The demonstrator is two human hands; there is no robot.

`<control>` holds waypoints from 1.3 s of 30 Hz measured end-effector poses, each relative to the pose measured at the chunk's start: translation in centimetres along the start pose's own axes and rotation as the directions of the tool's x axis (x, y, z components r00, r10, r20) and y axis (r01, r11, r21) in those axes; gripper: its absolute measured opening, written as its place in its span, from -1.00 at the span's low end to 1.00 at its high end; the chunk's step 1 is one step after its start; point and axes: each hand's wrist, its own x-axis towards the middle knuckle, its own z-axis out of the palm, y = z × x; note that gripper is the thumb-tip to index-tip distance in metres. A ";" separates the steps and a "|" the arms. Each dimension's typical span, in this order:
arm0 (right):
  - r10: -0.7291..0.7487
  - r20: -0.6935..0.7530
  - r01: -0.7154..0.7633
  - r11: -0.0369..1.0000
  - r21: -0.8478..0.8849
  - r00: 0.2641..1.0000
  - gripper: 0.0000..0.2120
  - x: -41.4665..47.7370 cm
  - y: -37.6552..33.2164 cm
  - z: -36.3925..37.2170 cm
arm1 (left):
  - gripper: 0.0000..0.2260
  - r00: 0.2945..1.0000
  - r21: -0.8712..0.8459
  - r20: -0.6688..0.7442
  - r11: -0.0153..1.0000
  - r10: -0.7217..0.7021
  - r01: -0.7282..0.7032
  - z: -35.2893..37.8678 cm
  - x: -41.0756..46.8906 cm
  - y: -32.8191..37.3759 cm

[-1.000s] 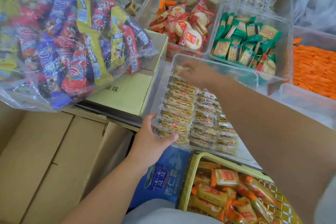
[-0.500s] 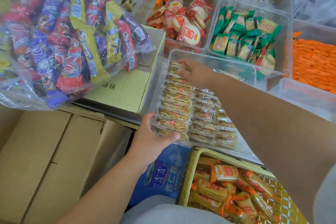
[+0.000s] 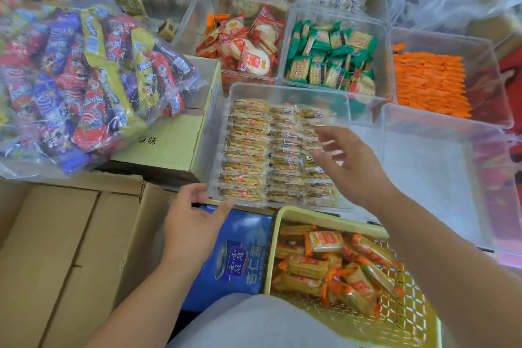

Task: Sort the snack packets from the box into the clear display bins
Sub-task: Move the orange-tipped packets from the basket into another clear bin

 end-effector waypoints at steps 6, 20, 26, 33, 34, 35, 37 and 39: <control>0.202 0.070 -0.200 0.979 -0.035 0.977 -0.70 -14.0 5.0 -1.0 | -0.63 0.922 0.172 0.363 0.962 0.136 -0.210 1.9 -4.3 1.8; 0.461 0.168 -0.360 0.834 -0.419 0.871 0.30 -18.6 12.8 4.5 | -0.24 0.802 0.464 0.528 0.697 0.278 -0.547 5.1 -8.1 0.4; 0.456 0.000 -0.415 0.810 -0.414 0.890 0.16 -19.3 12.2 3.4 | -0.51 0.348 0.277 0.710 0.212 0.612 -0.937 6.6 -9.4 1.6; 0.641 0.017 -0.569 0.694 -0.440 0.768 0.12 -19.9 10.8 4.1 | -0.60 0.448 0.434 0.889 0.138 0.094 -0.890 11.5 -9.2 0.1; 0.668 0.036 -0.584 0.673 -0.454 0.743 0.14 -20.0 10.7 4.4 | -0.64 0.457 0.446 0.888 0.141 0.050 -0.884 12.1 -9.1 -0.2; 0.693 0.055 -0.591 0.650 -0.478 0.719 0.13 -20.0 10.6 4.6 | -0.66 0.464 0.457 0.886 0.143 0.020 -0.878 12.6 -9.1 -0.5; 0.723 0.089 -0.592 0.624 -0.511 0.685 0.03 -20.2 10.5 4.8 | -0.67 0.477 0.473 0.879 0.141 -0.008 -0.869 13.2 -9.1 -0.9; 0.714 0.113 -0.584 0.644 -0.494 0.691 -0.10 -20.1 10.5 4.7 | -0.68 0.485 0.481 0.874 0.127 -0.002 -0.867 13.7 -9.2 -0.9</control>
